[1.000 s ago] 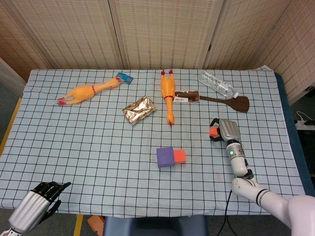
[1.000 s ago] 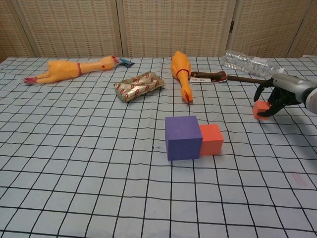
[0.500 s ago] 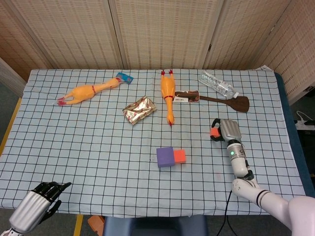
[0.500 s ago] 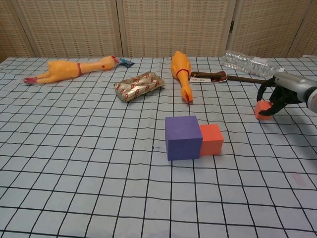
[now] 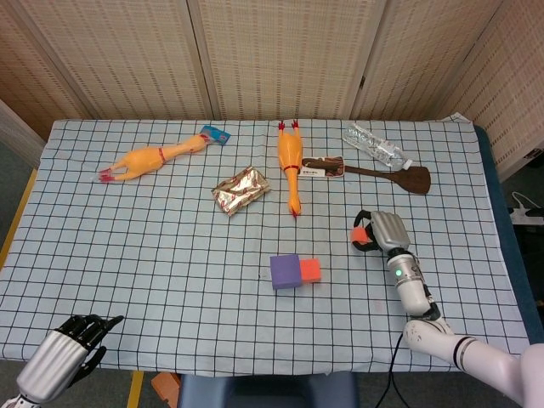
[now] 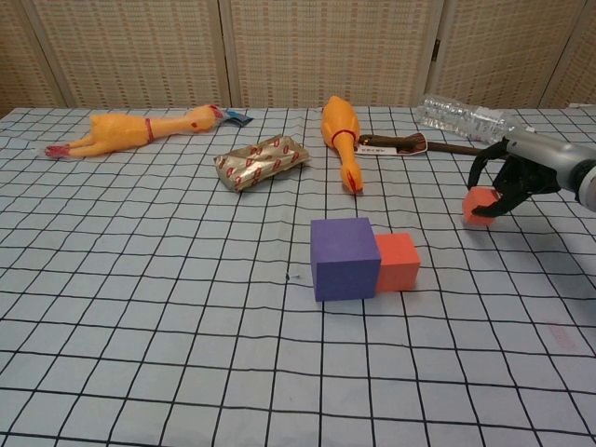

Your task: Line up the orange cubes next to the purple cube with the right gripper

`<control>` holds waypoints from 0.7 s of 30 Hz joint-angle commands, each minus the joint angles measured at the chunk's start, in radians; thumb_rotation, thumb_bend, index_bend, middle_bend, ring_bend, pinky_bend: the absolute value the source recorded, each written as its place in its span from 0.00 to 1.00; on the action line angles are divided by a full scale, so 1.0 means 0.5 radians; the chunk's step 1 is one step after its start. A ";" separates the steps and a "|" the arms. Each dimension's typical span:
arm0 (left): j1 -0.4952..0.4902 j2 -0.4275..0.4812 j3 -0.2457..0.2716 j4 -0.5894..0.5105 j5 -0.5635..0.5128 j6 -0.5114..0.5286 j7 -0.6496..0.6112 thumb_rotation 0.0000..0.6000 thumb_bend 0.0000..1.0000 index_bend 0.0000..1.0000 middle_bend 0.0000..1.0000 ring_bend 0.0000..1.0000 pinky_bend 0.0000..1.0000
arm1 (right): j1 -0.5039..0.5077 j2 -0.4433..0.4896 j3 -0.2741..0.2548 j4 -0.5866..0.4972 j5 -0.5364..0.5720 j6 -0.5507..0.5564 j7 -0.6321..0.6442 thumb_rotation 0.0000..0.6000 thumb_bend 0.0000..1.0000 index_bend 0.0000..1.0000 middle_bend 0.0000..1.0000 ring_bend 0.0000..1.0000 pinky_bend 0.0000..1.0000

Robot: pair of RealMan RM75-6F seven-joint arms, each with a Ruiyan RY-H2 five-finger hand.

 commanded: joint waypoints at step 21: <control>0.003 0.002 -0.002 0.010 0.007 0.023 -0.015 1.00 0.45 0.21 0.38 0.32 0.43 | -0.009 0.173 -0.165 -0.356 -0.226 -0.134 0.177 1.00 0.12 0.50 0.93 0.88 0.97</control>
